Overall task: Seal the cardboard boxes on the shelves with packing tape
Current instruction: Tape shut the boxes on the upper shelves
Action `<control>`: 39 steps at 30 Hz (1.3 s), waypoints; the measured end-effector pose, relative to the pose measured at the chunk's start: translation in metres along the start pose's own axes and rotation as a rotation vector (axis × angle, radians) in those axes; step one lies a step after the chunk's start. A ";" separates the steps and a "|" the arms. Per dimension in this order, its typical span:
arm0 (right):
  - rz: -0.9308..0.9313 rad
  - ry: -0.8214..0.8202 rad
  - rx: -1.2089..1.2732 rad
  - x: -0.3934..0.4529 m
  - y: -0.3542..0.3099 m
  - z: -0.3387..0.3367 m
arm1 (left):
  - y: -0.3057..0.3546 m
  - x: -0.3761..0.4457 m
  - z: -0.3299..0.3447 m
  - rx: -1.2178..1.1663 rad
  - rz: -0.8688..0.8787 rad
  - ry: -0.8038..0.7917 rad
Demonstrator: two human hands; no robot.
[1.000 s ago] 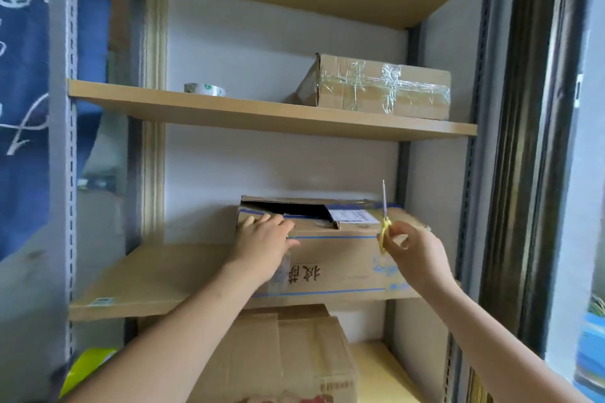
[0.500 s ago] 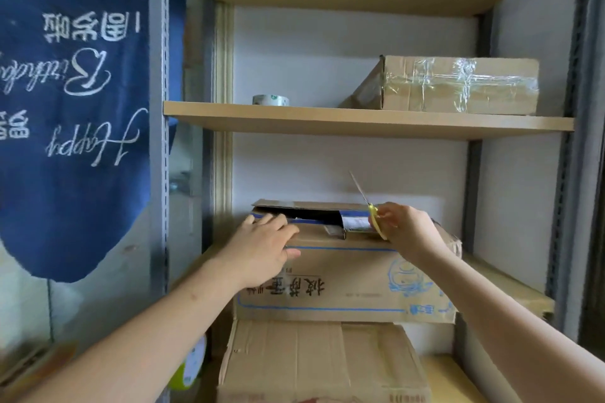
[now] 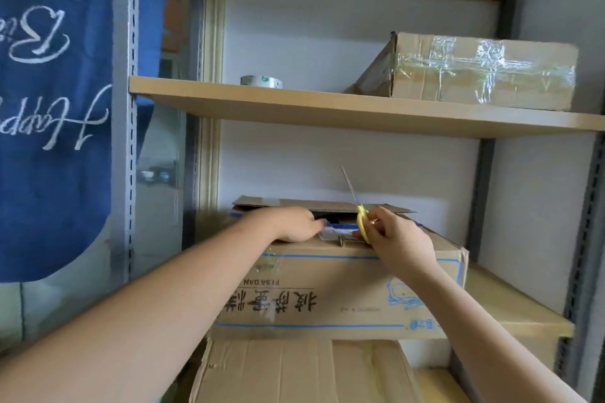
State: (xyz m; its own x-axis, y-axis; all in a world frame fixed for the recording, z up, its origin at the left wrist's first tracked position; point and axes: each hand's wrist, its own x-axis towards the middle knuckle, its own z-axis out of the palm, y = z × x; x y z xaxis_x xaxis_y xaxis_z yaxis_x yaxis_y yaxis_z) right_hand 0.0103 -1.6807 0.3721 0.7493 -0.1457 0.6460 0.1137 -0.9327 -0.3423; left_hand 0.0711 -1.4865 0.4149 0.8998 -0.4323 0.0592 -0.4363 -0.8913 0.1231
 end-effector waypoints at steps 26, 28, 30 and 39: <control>0.056 0.088 -0.048 0.038 0.018 -0.027 | 0.034 -0.060 -0.027 0.338 0.504 1.393; 0.308 0.015 -0.088 0.046 0.031 -0.030 | 0.036 -0.065 -0.023 0.345 0.519 1.422; 0.476 -0.047 0.021 0.048 0.037 -0.036 | 0.038 -0.066 -0.022 0.345 0.512 1.417; 0.471 0.531 0.592 0.034 0.041 -0.058 | 0.039 -0.044 -0.038 0.271 0.291 1.191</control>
State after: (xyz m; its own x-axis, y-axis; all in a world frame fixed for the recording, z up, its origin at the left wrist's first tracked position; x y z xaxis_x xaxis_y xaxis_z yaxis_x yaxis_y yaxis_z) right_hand 0.0031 -1.7431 0.4194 0.4216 -0.7358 0.5299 0.2982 -0.4394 -0.8473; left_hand 0.0149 -1.4970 0.4546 0.1503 -0.3521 0.9238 -0.4775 -0.8441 -0.2440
